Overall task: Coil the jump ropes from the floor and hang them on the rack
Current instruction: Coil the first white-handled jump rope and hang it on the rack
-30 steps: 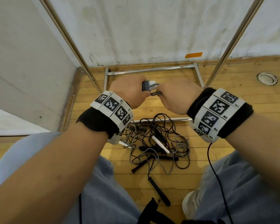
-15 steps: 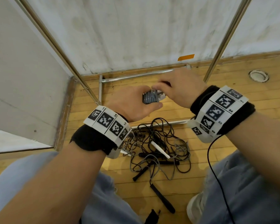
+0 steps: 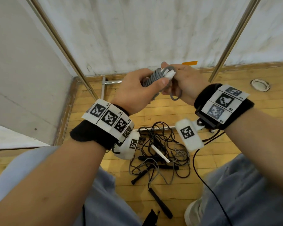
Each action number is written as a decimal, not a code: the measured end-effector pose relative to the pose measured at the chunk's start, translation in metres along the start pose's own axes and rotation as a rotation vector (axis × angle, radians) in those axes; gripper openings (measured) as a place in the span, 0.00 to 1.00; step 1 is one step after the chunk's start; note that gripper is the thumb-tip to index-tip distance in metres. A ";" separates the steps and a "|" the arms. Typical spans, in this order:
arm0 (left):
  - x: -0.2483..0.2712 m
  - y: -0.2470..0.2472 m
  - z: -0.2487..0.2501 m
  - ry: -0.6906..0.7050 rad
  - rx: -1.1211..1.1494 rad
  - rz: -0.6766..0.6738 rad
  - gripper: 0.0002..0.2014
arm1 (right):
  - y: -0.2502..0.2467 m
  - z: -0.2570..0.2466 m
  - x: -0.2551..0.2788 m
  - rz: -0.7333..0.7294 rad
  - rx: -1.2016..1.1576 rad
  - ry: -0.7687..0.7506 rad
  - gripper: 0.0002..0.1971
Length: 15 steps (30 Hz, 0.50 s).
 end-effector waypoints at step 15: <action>-0.009 -0.009 0.004 -0.010 0.056 0.317 0.11 | 0.015 -0.033 0.005 -0.043 0.449 -0.226 0.14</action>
Point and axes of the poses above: each hand's wrist, its own x-axis away from the middle knuckle, its own y-axis out of the palm, z = x × y, the point moved 3 cm from there along -x, towards the middle knuckle, and after that the axes turned 3 degrees about -y, right-handed, at the moved point
